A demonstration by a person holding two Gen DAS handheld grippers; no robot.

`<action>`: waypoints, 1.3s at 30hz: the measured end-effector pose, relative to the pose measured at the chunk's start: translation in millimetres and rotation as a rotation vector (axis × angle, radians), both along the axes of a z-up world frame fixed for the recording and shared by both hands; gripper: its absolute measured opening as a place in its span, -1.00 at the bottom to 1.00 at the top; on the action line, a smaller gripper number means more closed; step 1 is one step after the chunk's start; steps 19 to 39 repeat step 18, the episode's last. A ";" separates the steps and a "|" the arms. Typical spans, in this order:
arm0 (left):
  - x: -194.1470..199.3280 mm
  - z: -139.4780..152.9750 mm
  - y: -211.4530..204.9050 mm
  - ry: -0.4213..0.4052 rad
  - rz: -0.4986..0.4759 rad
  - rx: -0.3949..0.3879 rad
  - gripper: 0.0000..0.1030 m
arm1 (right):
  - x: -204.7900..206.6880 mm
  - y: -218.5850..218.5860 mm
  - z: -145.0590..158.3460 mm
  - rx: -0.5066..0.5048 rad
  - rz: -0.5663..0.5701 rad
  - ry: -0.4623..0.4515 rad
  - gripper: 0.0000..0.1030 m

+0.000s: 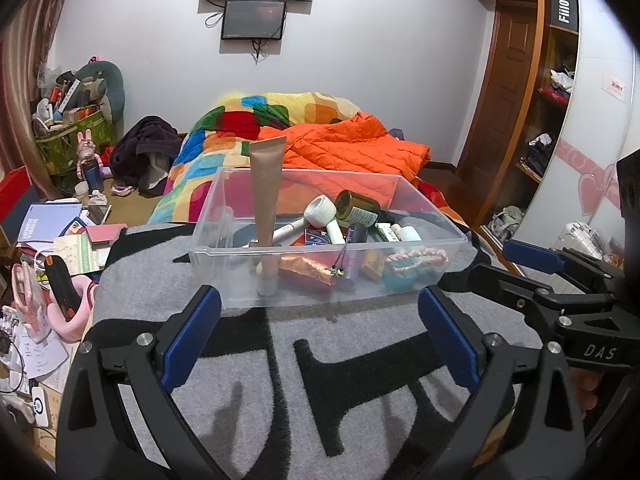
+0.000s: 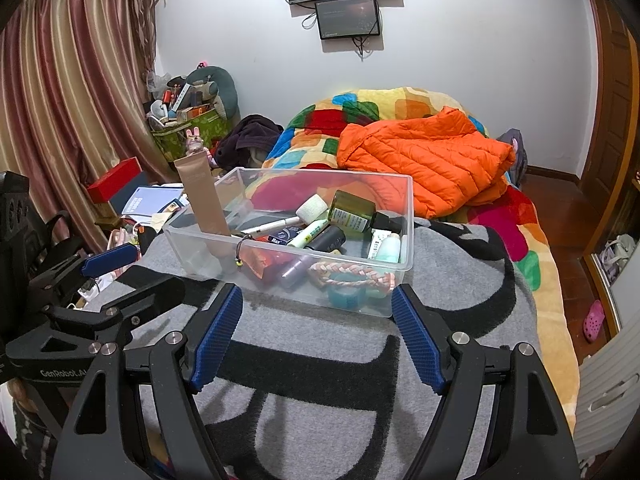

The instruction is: Organize objects

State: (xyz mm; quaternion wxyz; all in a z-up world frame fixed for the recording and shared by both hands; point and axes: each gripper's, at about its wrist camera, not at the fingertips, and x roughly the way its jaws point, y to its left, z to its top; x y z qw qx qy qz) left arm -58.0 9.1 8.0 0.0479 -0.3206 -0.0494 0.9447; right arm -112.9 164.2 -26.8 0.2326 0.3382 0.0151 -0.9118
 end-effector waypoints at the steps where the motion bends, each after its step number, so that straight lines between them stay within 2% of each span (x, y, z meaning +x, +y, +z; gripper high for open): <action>1: 0.1 -0.1 0.5 0.001 0.001 -0.003 0.95 | 0.2 -0.4 0.1 0.000 0.001 0.001 0.44; 9: -1.6 -3.1 -2.2 -0.020 0.007 0.023 0.95 | 1.5 -1.3 1.5 0.000 0.004 0.001 0.45; 16: 2.6 -1.0 -4.3 0.004 0.009 0.037 0.95 | 1.3 -1.1 2.3 0.000 0.008 0.001 0.46; 39: 2.8 -0.5 -3.1 0.001 0.005 0.034 0.96 | 1.3 -1.1 2.3 0.001 0.006 0.001 0.46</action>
